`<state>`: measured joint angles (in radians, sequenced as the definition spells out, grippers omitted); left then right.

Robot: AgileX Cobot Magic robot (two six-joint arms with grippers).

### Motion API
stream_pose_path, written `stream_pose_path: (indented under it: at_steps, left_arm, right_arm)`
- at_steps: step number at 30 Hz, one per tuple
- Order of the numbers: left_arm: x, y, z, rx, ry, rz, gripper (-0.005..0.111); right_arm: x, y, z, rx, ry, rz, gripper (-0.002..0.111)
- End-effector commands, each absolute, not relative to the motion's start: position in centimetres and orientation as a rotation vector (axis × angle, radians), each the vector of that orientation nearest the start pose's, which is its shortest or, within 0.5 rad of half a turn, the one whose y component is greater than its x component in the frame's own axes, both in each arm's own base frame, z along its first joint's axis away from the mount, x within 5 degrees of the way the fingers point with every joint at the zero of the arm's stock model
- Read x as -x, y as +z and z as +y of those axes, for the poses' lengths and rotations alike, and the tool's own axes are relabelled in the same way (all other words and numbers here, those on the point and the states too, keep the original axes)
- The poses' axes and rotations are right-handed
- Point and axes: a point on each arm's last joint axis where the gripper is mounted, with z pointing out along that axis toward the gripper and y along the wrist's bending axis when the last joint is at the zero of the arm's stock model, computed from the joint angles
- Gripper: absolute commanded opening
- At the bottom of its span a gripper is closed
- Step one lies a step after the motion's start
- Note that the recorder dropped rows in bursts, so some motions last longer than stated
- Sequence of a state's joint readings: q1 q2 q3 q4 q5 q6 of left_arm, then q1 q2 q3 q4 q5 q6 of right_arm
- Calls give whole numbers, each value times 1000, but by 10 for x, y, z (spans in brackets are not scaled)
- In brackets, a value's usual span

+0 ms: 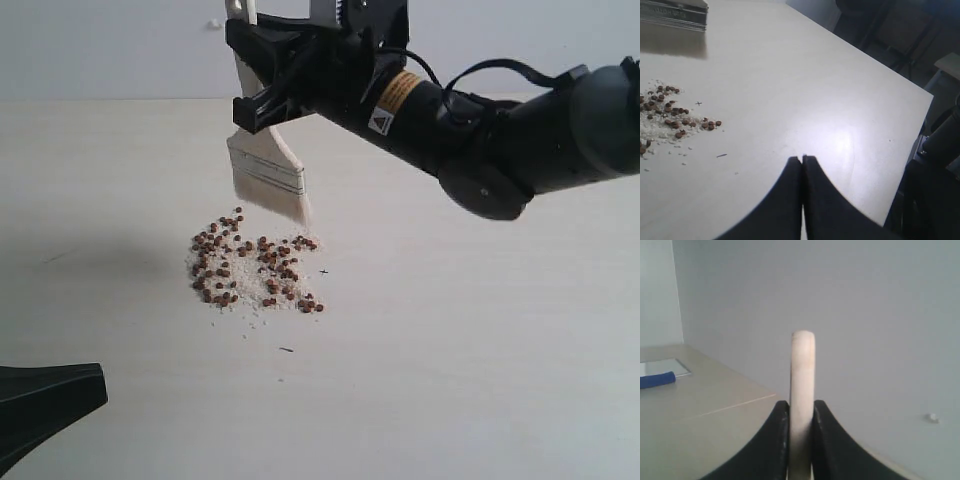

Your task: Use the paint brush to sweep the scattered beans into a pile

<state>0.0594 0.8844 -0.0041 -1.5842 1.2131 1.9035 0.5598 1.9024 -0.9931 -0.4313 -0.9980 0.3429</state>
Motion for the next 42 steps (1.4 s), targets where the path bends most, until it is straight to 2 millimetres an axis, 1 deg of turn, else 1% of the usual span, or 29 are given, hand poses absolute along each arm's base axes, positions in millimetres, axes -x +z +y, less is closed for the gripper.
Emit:
stream_pose_path:
  at_steps: [1,3,5,6,9,12,15,17,21,26,30,37,40,42]
  left_arm:
    - [-69,181,-81,-786,-1156,1808,0]
    - [-69,181,-81,-788,-1155,1807,0]
    - [-69,181,-81,-788,-1155,1807,0]
    - [-69,181,-81,-788,-1155,1807,0]
    - [-69,181,-81,-788,-1155,1807,0]
    - [-69,181,-81,-786,-1157,1809,0]
    - [-69,181,-81,-786,-1157,1809,0]
    - [-69,181,-81,-786,-1157,1809,0]
    - [-69,181,-81,-788,-1155,1807,0]
    - [-69,181,-81,-788,-1155,1807,0]
    - [-69,181,-81,-785,-1157,1809,0]
    - [-69,181,-81,-785,-1157,1809,0]
    - [-69,181,-81,-785,-1157,1809,0]
    - [-69,181,-81,-788,-1155,1807,0]
  right_arm:
    - [-349,216,244,723,814,1506,0]
    - [-360,214,247,739,842,1523,0]
    - [-375,211,248,665,877,1569,0]
    - [-384,211,248,633,910,1556,0]
    - [-395,213,250,768,940,1407,0]
    - [-407,217,249,907,973,1308,0]
    - [-422,214,252,957,984,1284,0]
    - [-428,211,254,958,981,1275,0]
    - [-434,200,257,960,985,1281,0]
    - [-435,188,258,982,980,1273,0]
    - [-437,184,260,994,986,1248,0]
    - [-445,181,263,1005,969,1193,0]
    - [-446,175,261,1003,983,1143,0]
    - [-447,166,260,994,997,1144,0]
